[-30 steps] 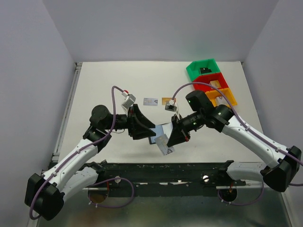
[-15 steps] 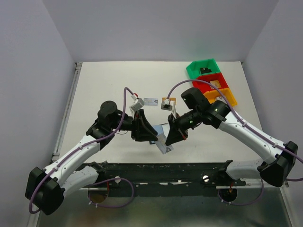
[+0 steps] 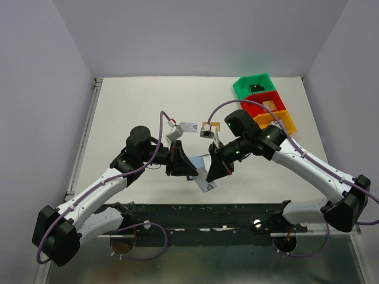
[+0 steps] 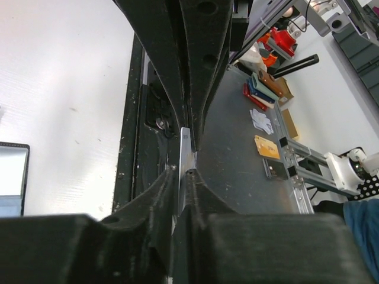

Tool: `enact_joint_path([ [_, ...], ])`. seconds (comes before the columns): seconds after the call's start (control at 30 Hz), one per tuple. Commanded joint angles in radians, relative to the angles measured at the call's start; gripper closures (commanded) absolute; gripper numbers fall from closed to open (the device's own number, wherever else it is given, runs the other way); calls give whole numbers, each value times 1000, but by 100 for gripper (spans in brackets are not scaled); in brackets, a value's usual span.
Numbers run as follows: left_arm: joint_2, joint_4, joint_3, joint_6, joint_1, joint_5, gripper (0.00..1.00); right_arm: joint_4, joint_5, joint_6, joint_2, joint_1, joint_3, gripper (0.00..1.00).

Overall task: Take the credit cards out of the card holder
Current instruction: Place the credit card at the center of the board.

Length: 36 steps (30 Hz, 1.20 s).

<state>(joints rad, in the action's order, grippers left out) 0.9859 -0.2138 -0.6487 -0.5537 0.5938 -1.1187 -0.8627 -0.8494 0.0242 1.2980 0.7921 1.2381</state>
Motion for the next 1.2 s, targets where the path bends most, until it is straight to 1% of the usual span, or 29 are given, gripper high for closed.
enact_joint_path([
  [0.0, 3, 5, -25, 28, 11, -21, 85, -10, 21, -14, 6, 7, 27, 100],
  [0.03, 3, 7, -22, 26, 11, -15, 94, -10, 19, -13, 4, 7, 27, 100],
  [0.07, 2, 7, -20, 28, 11, -1, 100, -1, 35, -10, 0, 9, 26, 100],
  [0.1, -7, -1, -14, 17, 11, 14, 100, 19, 55, 6, -12, 9, 20, 96],
  [0.13, -15, -13, -6, 11, 11, 20, 100, 43, 61, 23, -26, 7, 8, 88],
  [0.17, -21, -22, -3, 2, 9, 34, 100, 65, 73, 35, -41, 7, 1, 70],
  [0.2, -29, -18, -2, 1, 8, 52, 100, 74, 111, 60, -54, 7, -2, 59],
  [0.23, -35, -9, -2, 5, 6, 81, 100, 83, 171, 87, -71, 7, -5, 51],
  [0.3, -44, 14, -3, 8, -21, 134, 100, 83, 283, 124, -98, -4, -2, 42],
  [0.37, -56, 14, 12, -18, -73, 221, 100, 85, 404, 169, -137, -25, -9, 41],
  [0.43, -64, 51, 21, -61, -150, 360, 100, 103, 560, 212, -184, -37, -34, 41],
  [0.47, -62, 57, 29, -104, -194, 441, 100, 122, 620, 224, -213, -37, -54, 41],
  [0.53, -43, 28, 58, -216, -273, 534, 100, 183, 696, 252, -276, -37, -119, 41],
  [0.57, -21, 12, 67, -266, -294, 577, 100, 215, 723, 267, -304, -37, -152, 42],
  [0.63, 40, -18, 63, -325, -316, 643, 100, 292, 737, 284, -360, -39, -228, 42],
  [0.7, 126, -27, 32, -344, -316, 692, 100, 346, 750, 299, -399, -37, -294, 44],
  [0.8, 262, -42, -15, -364, -321, 750, 100, 404, 727, 310, -431, -36, -360, 45],
  [0.87, 353, -99, -31, -386, -321, 755, 100, 419, 710, 316, -436, -37, -382, 45],
  [1.0, 508, -128, -86, -425, -322, 766, 100, 435, 687, 329, -427, -37, -399, 46],
  [1.17, 644, -226, -118, -480, -324, 774, 100, 444, 661, 332, -407, -37, -407, 46],
])
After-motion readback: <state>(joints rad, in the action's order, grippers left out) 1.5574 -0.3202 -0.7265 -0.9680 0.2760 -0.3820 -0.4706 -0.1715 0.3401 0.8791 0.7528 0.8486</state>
